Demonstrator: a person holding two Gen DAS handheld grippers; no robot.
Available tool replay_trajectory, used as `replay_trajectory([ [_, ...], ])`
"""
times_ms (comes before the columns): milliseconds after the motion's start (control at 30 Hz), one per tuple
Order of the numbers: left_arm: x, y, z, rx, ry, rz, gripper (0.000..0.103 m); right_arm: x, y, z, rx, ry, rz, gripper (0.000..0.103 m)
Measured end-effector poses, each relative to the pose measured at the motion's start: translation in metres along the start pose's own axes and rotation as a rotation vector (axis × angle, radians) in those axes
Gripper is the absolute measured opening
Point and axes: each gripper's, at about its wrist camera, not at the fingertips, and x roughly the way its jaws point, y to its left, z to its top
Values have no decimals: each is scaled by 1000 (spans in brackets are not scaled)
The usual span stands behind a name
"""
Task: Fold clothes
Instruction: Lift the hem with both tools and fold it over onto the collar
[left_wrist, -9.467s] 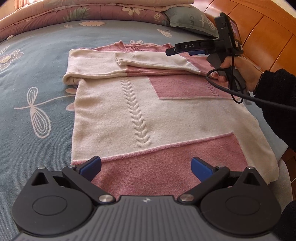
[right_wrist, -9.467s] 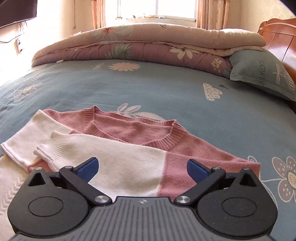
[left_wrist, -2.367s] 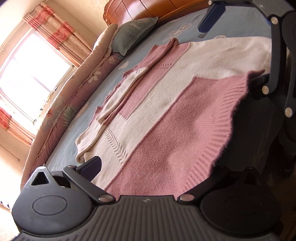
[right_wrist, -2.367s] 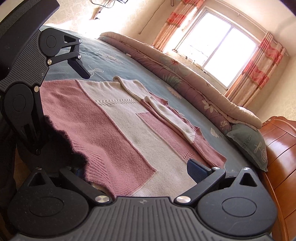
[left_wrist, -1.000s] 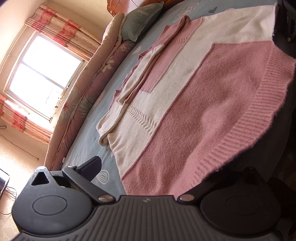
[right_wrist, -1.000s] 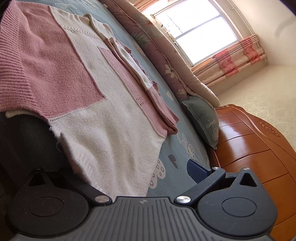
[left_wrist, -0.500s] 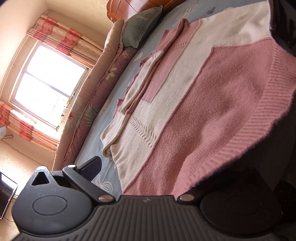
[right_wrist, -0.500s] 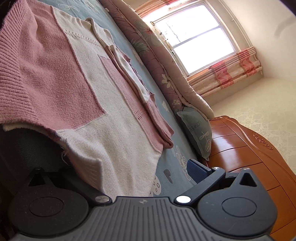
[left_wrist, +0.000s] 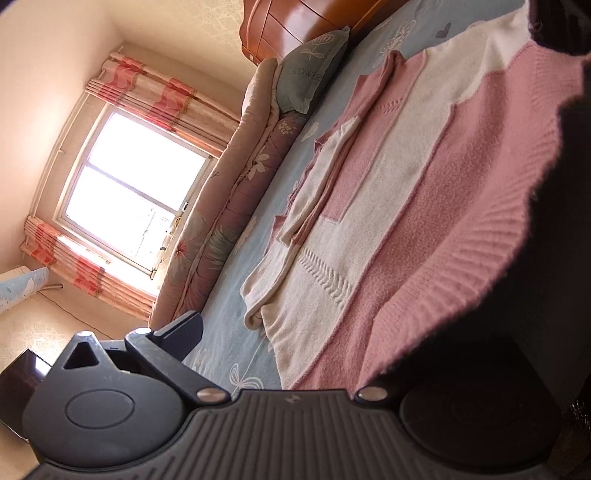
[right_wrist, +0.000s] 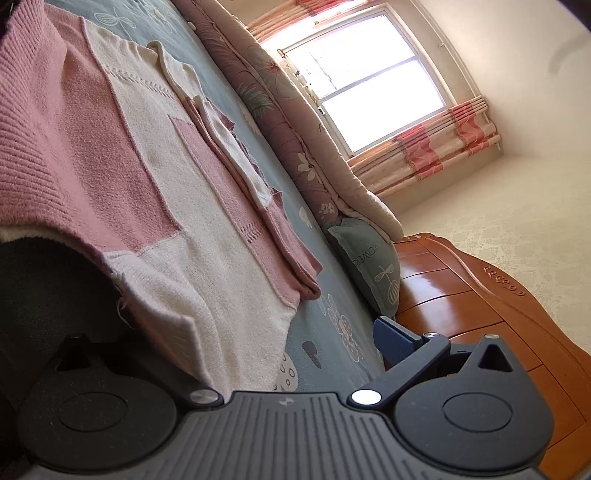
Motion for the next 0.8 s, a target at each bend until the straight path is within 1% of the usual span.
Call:
replay_trajectory([
  [133,0,-2,2,33,-23,11,103,-1,1,3,-23,-32,-13,103],
  [233,0,-7,1,70,-30,5,103,0,1,2,-31,-34,-15,103],
  [467,1,-2,5,80,-52,7,103,-1,-1,6,-47,-63,-43,103],
  [633,5,1,8,96,-71,17,103,3,-3,10,-82,-83,-65,103],
  [700,11,2,11,112,-47,-21,103,5,-3,11,-97,-87,-66,103],
  [800,14,3,14,155,-41,-89,101,9,-5,13,-111,-88,-44,103],
])
